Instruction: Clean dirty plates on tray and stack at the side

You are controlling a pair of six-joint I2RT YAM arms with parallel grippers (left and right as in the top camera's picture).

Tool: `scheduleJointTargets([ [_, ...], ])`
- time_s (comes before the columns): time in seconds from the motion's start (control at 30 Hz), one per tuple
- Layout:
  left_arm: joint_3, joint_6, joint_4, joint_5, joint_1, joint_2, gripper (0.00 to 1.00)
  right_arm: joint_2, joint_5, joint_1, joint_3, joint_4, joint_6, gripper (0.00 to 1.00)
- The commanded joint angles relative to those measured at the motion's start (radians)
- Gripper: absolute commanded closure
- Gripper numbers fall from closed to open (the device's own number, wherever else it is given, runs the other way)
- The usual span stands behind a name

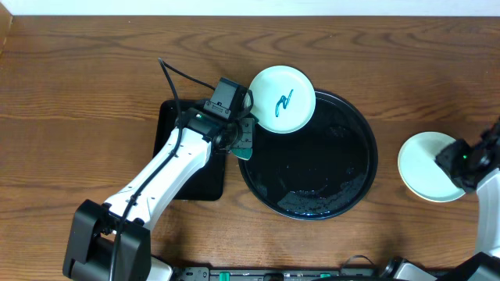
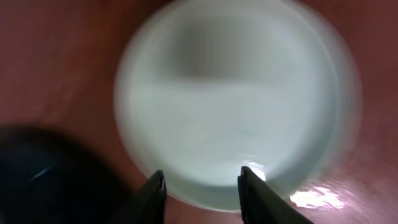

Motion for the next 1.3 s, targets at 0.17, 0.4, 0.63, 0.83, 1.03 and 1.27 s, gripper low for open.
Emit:
scheduleJointTargets([
  [0.17,-0.010,0.019,0.119,0.130,-0.002,-0.002,0.92,0.006,-0.343,0.242,0.006,0.092,-0.192,0.62],
  [0.4,-0.011,0.019,0.143,0.129,-0.002,-0.002,0.91,0.030,-0.239,0.437,0.056,0.087,-0.192,0.62],
  [0.63,-0.014,0.019,0.116,0.130,-0.002,0.005,0.91,0.127,-0.159,0.566,0.213,0.031,-0.203,0.62],
  [0.83,-0.023,0.018,0.101,0.130,-0.002,0.019,0.91,0.264,-0.156,0.630,0.377,-0.010,-0.224,0.62],
  [1.03,-0.023,0.008,0.101,0.130,-0.003,0.047,0.92,0.378,-0.151,0.682,0.404,0.129,-0.217,0.62],
  [1.27,-0.023,0.004,0.101,0.130,-0.003,0.047,0.91,0.528,-0.061,0.754,0.404,0.227,-0.135,0.61],
])
